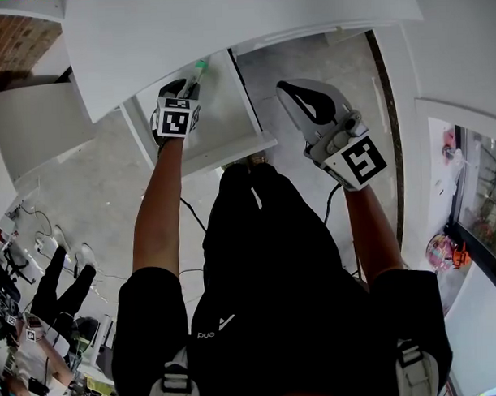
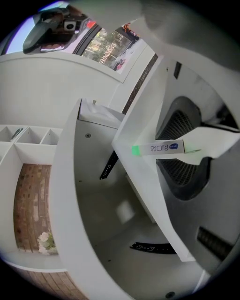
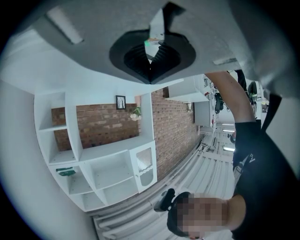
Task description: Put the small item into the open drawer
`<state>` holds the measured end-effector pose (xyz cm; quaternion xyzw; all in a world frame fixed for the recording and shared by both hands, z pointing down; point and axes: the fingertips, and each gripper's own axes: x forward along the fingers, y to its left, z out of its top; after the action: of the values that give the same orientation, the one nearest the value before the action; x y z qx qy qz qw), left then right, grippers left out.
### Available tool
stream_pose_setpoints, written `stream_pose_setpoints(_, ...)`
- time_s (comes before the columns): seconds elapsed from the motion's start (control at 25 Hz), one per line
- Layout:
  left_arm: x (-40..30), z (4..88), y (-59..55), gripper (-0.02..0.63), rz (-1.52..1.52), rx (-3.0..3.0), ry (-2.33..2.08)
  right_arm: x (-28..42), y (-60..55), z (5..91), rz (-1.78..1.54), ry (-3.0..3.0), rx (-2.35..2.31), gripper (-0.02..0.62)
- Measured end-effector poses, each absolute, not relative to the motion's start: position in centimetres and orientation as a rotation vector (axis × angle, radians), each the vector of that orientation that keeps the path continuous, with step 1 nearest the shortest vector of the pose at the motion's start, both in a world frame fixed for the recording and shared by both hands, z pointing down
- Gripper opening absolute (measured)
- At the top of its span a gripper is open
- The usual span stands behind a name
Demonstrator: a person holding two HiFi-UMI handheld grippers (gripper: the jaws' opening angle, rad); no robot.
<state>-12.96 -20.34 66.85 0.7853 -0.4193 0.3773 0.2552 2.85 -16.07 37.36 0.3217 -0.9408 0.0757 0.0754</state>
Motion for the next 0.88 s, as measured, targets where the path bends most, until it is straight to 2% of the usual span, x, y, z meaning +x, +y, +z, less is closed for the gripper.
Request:
stream_pose_setpoints(0.48,-11.9,60.0,-18.1,0.121,0.876,2.263,-1.204,2.1,-14.4,35.5,0.152,-2.905,0.945,0.001)
stream_pose_setpoints(0.88,-9.1,45.7,-14.3,0.117,0.460,2.499,-1.280,1.0,-11.8,31.7,0.072,-2.993,0.901,0.002)
